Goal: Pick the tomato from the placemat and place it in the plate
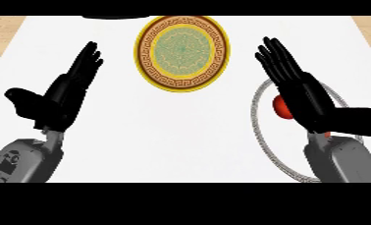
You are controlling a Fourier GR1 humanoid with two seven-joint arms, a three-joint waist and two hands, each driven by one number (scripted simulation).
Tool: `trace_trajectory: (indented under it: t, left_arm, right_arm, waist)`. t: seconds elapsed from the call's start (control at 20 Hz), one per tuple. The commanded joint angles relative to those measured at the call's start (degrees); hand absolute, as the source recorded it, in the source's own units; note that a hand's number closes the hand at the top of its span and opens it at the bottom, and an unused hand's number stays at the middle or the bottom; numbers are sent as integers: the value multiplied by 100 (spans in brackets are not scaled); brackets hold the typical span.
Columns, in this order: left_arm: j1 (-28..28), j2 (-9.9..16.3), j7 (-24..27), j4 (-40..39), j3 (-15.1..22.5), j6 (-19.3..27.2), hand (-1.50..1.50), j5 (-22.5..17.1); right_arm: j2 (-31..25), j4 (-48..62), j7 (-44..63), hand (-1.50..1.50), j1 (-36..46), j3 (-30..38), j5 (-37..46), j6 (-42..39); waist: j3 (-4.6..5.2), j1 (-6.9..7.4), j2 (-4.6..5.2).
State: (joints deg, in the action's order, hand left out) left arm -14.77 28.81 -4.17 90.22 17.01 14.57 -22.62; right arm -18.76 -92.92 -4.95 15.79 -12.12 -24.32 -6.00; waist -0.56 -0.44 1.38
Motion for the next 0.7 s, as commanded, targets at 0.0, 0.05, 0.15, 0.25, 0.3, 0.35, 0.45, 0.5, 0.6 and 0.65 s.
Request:
trace_trajectory:
  t: [0.0,0.05,0.15,0.25,0.3,0.35,0.45,0.5,0.6,0.65]
  left_arm:
    - [62,-42,-85,-148,-146,-176,0,186]
    - [-12,-14,-83,-125,-22,83,0,392]
    - [-48,-8,44,-365,39,402,0,759]
    - [-165,225,29,-653,-76,343,0,866]
    - [-13,90,-66,-422,58,232,0,626]
    - [-11,75,-77,-462,83,246,0,652]
    - [49,65,-19,-566,94,291,0,756]
    - [100,-76,196,-813,85,311,0,798]
    - [96,-201,292,-906,100,247,0,837]
    - [-74,-144,65,-835,-76,195,0,840]
  right_arm:
    - [260,299,307,-150,230,223,90,302]
    - [291,496,708,-150,582,466,-87,698]
    - [567,539,1320,-150,1036,561,32,1609]
    - [606,669,1735,-150,1352,845,200,2391]
    - [-1286,454,1076,-150,1127,-288,1925,776]
    - [-1616,622,1161,150,1116,-439,2433,848]
    - [-947,964,1524,150,757,-737,2996,1906]
    - [-426,872,1839,-150,488,-557,2744,2457]
    - [335,1354,1250,-150,253,-588,2585,2707]
    - [411,1258,1446,-150,353,-781,2867,2733]
  waist:
    - [57,57,-135]
    - [57,77,-130]
    - [64,112,-125]
    - [72,85,-114]
    - [331,181,-203]
    - [275,143,-141]
    - [87,102,-117]
    - [75,-30,-127]
    - [58,55,-109]
    - [57,54,-132]
